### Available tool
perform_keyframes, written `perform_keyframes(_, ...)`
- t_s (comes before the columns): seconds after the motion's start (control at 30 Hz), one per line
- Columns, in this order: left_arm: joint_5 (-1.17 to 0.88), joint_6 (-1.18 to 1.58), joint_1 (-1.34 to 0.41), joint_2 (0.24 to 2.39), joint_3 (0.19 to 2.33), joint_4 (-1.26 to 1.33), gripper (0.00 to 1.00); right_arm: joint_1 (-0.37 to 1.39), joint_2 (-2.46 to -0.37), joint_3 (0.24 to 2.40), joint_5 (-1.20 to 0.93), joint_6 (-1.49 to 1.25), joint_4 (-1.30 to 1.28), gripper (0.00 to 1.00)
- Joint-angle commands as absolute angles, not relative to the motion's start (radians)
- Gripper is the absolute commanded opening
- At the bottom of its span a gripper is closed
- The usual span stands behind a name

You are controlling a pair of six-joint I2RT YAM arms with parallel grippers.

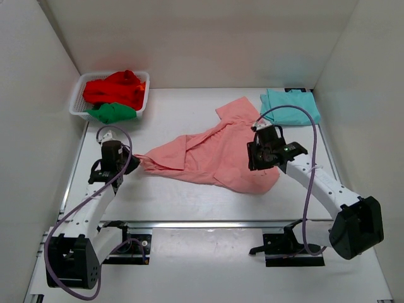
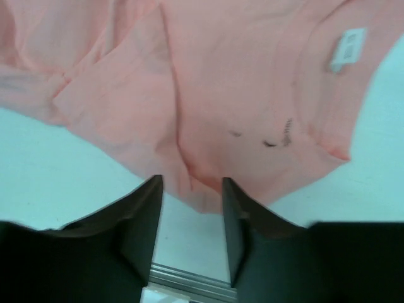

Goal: Fold and stack the t-shirts
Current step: Flatten out the tshirt

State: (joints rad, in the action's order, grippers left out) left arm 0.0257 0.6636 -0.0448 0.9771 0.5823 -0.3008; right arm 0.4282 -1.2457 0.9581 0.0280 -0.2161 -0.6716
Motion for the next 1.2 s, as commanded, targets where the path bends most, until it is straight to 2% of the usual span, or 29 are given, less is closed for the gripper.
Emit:
perform_keyframes(0.0,-0.015,0.690,-0.051,0.946,0.548,-0.287,0.00,0.480,-1.186,0.850,0.020,-0.302,-0.664,0.42)
perform_keyframes(0.07,-0.020,0.700,-0.064,0.953,0.548,-0.281,0.00,0.503,-1.135,0.772,-0.036,-0.360,-0.599,0.44)
perform_keyframes(0.23,-0.023,0.699,-0.064,0.953,0.528,-0.271,0.00,0.580,-1.077,0.729,-0.051,-0.426,-0.537,0.44)
perform_keyframes(0.27,-0.023,0.701,-0.063,0.953,0.534,-0.272,0.00,0.630,-1.069,0.723,-0.020,-0.451,-0.513,0.41)
perform_keyframes(0.33,-0.024,0.703,-0.055,0.945,0.517,-0.265,0.00,0.689,-1.065,0.701,-0.006,-0.477,-0.442,0.26)
perform_keyframes(0.37,-0.022,0.706,-0.058,0.937,0.515,-0.264,0.00,0.698,-1.074,0.689,-0.026,-0.489,-0.392,0.24)
perform_keyframes(0.5,-0.028,0.703,-0.054,0.942,0.511,-0.259,0.00,0.729,-1.198,0.748,-0.014,-0.479,-0.327,0.27)
perform_keyframes(0.67,-0.031,0.703,-0.055,0.928,0.512,-0.271,0.00,0.758,-1.379,0.873,0.040,-0.446,-0.293,0.39)
perform_keyframes(0.8,-0.028,0.689,-0.057,0.924,0.528,-0.275,0.00,0.749,-1.514,0.968,0.046,-0.414,-0.293,0.43)
perform_keyframes(1.17,-0.043,0.715,-0.060,0.937,0.519,-0.253,0.00,0.762,-1.670,1.008,0.080,-0.405,-0.337,0.43)
